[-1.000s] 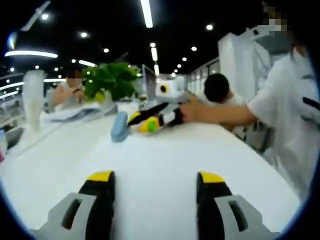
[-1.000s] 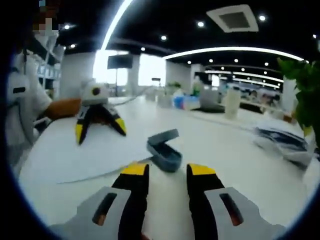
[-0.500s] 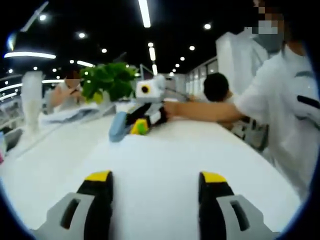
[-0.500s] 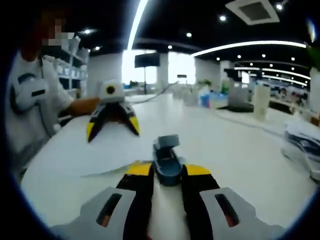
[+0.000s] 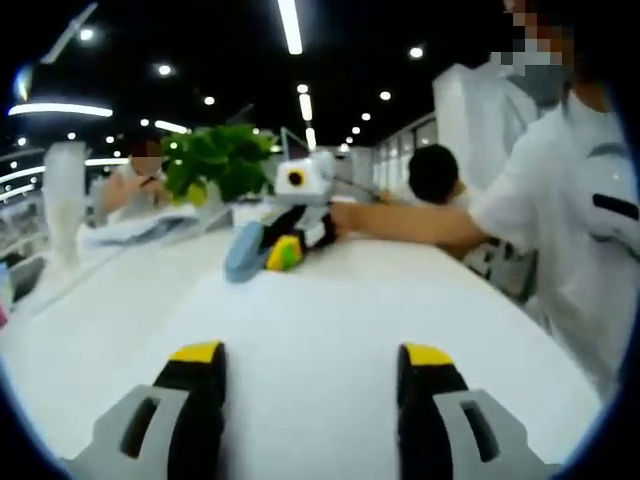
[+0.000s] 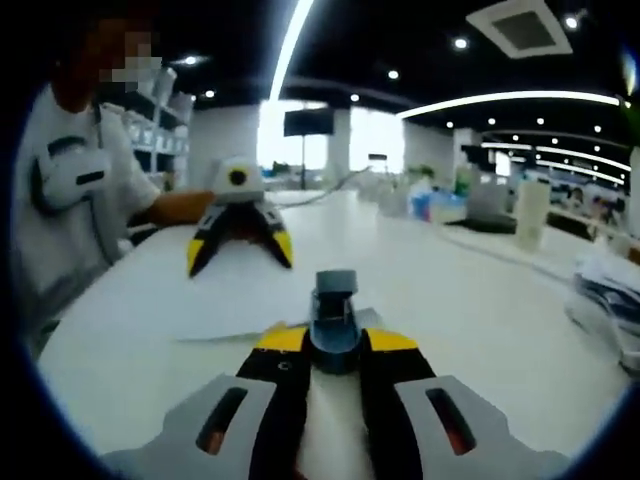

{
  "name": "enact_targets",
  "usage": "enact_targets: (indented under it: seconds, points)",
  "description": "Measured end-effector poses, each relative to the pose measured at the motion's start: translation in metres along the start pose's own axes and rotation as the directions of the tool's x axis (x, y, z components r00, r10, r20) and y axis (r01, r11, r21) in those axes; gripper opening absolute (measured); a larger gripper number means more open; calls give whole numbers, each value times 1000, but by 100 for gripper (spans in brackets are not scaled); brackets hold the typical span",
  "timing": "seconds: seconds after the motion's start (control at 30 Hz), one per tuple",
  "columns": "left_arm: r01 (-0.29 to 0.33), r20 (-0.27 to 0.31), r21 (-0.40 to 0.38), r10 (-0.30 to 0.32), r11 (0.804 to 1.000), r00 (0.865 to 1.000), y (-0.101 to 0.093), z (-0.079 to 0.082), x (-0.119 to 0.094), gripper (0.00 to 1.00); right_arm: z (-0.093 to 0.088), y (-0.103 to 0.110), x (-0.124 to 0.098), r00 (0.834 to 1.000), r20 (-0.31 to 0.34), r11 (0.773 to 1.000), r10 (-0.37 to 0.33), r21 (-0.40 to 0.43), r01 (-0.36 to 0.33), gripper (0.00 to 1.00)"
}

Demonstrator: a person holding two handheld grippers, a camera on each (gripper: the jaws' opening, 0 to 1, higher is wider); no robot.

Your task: Pick up the paper insert the paper into the punch align the paper edges press the punch to punch holes

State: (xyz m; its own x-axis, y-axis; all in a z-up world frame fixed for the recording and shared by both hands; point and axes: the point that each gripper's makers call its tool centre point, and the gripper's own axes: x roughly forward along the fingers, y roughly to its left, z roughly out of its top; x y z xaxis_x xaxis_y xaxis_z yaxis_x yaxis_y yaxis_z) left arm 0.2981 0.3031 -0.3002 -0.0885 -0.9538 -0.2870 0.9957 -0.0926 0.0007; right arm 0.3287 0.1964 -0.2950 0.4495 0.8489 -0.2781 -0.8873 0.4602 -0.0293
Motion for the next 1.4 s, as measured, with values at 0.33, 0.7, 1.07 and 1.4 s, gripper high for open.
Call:
enact_targets:
  seconds: [0.33, 0.7, 1.07, 1.4]
  points:
    - [-5, 0, -1, 5, 1000, 1000, 0, 0, 0, 70, 0, 13, 0, 998, -5, 998, 56, -20, -56, 22]
    - [-4, 0, -1, 4, 1000, 1000, -3, 0, 1, 70, 0, 18, 0, 996, -2, 995, 87, -58, -87, 22]
    - [-6, 0, -2, 6, 1000, 1000, -3, 0, 1, 70, 0, 18, 2, 992, 1, 989, 126, -78, -126, 22]
    - [-9, 0, -3, 9, 1000, 1000, -1, 0, 0, 70, 0, 14, 4, 983, 1, 981, 183, -67, -183, 22]
